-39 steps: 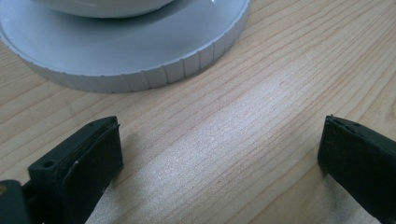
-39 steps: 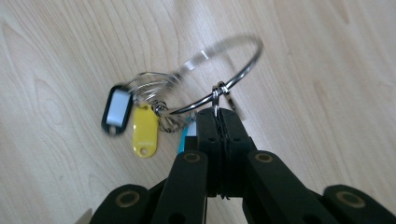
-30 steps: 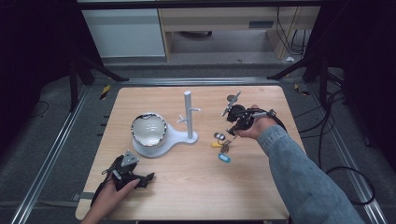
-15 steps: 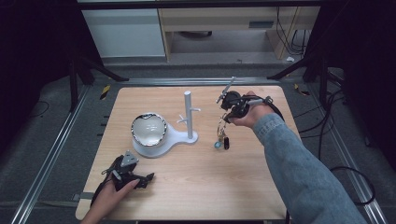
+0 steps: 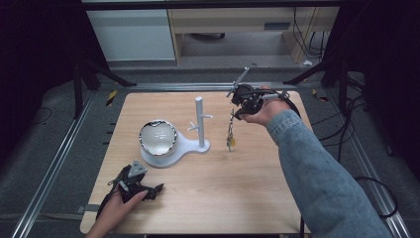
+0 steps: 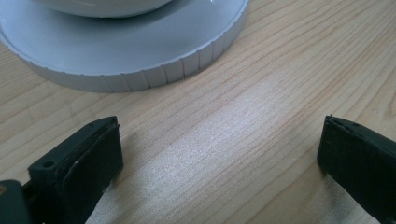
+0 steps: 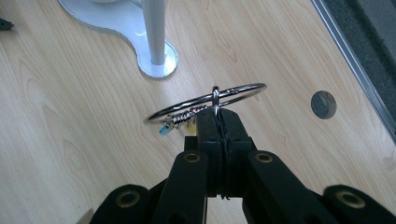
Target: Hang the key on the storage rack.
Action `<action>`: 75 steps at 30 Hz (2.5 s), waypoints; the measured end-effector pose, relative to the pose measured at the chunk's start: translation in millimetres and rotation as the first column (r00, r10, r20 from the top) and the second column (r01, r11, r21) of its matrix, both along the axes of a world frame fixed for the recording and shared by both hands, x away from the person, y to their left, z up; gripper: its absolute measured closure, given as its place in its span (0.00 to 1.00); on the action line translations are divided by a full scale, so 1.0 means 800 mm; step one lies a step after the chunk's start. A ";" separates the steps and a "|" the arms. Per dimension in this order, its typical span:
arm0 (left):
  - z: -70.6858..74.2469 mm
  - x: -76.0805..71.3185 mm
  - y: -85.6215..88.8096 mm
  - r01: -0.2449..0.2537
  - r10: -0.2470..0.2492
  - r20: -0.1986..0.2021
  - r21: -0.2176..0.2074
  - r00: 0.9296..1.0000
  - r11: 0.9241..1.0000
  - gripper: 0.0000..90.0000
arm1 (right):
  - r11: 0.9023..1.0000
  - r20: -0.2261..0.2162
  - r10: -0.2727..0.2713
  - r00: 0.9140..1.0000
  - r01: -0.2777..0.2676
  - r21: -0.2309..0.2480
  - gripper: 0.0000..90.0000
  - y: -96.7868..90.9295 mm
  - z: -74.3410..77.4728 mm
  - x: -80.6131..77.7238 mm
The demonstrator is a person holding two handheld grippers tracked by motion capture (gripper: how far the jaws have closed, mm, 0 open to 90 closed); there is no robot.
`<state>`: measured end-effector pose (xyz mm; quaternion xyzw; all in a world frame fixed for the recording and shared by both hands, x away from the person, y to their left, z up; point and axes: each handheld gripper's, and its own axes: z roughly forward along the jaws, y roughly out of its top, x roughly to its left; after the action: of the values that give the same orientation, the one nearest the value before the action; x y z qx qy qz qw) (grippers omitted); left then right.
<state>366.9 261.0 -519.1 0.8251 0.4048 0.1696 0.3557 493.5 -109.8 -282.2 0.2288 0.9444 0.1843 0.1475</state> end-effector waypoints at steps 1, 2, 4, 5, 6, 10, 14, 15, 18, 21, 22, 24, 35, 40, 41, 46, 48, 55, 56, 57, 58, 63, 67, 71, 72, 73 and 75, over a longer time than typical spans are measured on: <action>0.000 0.000 0.000 0.000 0.000 0.000 0.000 1.000 1.000 0.00 | 1.000 0.000 -0.003 1.000 0.003 0.001 0.99 0.000 0.002 0.000; 0.000 0.000 0.000 0.000 0.000 0.000 0.000 1.000 1.000 0.00 | 1.000 0.003 0.001 1.000 -0.001 -0.002 0.99 -0.001 0.004 0.000; 0.000 0.000 0.000 0.000 0.000 0.000 0.000 1.000 1.000 0.00 | 1.000 0.011 -0.004 1.000 0.004 0.007 0.99 -0.002 0.010 -0.001; 0.000 0.000 0.000 0.000 0.000 0.000 0.000 1.000 1.000 0.00 | 1.000 0.011 -0.004 1.000 0.004 0.007 0.99 -0.002 0.010 -0.001; 0.000 0.000 0.000 0.000 0.000 0.000 0.000 1.000 1.000 0.00 | 1.000 0.012 -0.007 1.000 0.007 0.008 0.99 -0.003 0.012 -0.001; 0.000 0.000 0.000 0.000 0.000 0.000 0.000 1.000 1.000 0.00 | 1.000 0.029 -0.011 1.000 0.010 0.020 0.99 -0.005 0.025 0.002; 0.000 0.000 0.000 0.000 0.000 0.000 0.000 1.000 1.000 0.00 | 1.000 0.040 -0.012 0.999 0.011 0.029 0.99 -0.003 0.036 0.003; 0.000 0.000 0.000 0.000 0.000 0.000 0.000 1.000 1.000 0.00 | 0.999 0.043 -0.013 0.999 0.011 0.031 0.99 -0.003 0.038 0.004; 0.000 0.000 0.000 0.000 0.000 0.000 0.000 1.000 1.000 0.00 | 1.000 0.049 -0.008 0.999 0.006 0.031 0.99 0.002 0.045 0.004; 0.000 0.000 0.000 0.000 0.000 0.000 0.000 1.000 1.000 0.00 | 0.999 0.053 -0.002 0.999 0.000 0.034 0.99 0.007 0.049 0.006; 0.000 0.000 0.000 0.000 0.000 0.000 0.000 1.000 1.000 0.00 | 0.999 0.055 -0.001 0.998 0.000 0.034 0.99 0.009 0.050 0.007; 0.000 0.000 0.000 -0.001 0.001 0.000 0.000 1.000 1.000 0.00 | 0.999 0.054 0.001 0.999 -0.003 0.038 0.99 0.012 0.051 0.008; 0.000 -0.001 0.001 0.000 0.000 -0.002 0.007 1.000 1.000 0.00 | 0.999 0.056 0.023 0.998 -0.025 0.037 0.99 0.030 0.057 0.011; 0.001 -0.001 0.002 0.002 -0.002 -0.003 0.008 1.000 1.000 0.00 | 0.999 0.059 0.038 0.998 -0.039 0.032 0.99 0.043 0.062 0.011; 0.000 -0.001 0.001 -0.002 0.002 -0.002 0.004 1.000 1.000 0.00 | 0.999 0.061 0.040 0.997 -0.042 0.033 0.99 0.044 0.062 0.011; 0.000 -0.001 0.001 -0.003 0.003 -0.001 0.001 1.000 1.000 0.00 | 0.998 0.055 0.060 0.997 -0.061 0.027 0.99 0.053 0.061 0.009; 0.000 -0.001 0.001 -0.004 0.004 -0.002 0.002 1.000 1.000 0.00 | 0.998 0.052 0.064 0.997 -0.065 0.025 0.99 0.054 0.060 0.008; 0.000 -0.001 0.001 -0.004 0.004 -0.002 0.003 1.000 1.000 0.00 | 0.997 0.048 0.076 0.996 -0.078 0.028 0.99 0.059 0.060 0.003; 0.000 -0.001 0.001 -0.004 0.004 -0.002 0.003 1.000 1.000 0.00 | 0.996 0.047 0.080 0.996 -0.081 0.026 0.99 0.061 0.061 0.002; 0.000 -0.001 0.001 -0.004 0.004 -0.002 0.003 1.000 1.000 0.00 | 0.996 0.048 0.086 0.995 -0.087 0.026 0.99 0.062 0.061 0.001; 0.000 -0.001 0.001 -0.004 0.004 -0.002 0.003 1.000 1.000 0.00 | 0.996 0.048 0.086 0.995 -0.087 0.026 0.99 0.062 0.061 0.001; 0.000 -0.001 0.001 -0.004 0.004 -0.002 0.003 1.000 1.000 0.00 | 0.996 0.037 0.087 0.995 -0.088 0.019 0.99 0.069 0.057 0.003; 0.000 -0.001 0.001 -0.004 0.004 -0.001 0.002 1.000 1.000 0.00 | 0.996 0.028 0.087 0.996 -0.087 0.006 0.99 0.074 0.051 0.008; 0.000 -0.001 0.001 -0.004 0.004 -0.001 0.001 1.000 1.000 0.00 | 0.996 0.015 0.084 0.996 -0.084 -0.007 0.99 0.077 0.045 0.013; 0.000 -0.001 0.001 -0.004 0.004 -0.002 0.003 1.000 1.000 0.00 | 0.997 0.009 0.080 0.997 -0.080 -0.011 0.99 0.078 0.042 0.014; 0.000 -0.001 0.001 -0.003 0.003 -0.002 0.003 1.000 1.000 0.00 | 0.996 0.001 0.084 0.996 -0.084 -0.015 0.99 0.080 0.036 0.018; 0.000 -0.001 0.001 -0.003 0.003 -0.002 0.003 1.000 1.000 0.00 | 0.997 -0.008 0.081 0.997 -0.081 -0.018 0.99 0.082 0.032 0.020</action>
<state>365.8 262.2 -518.9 0.8251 0.4063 0.1700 0.3539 509.9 -44.1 -256.7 0.1894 0.9552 0.1805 0.1384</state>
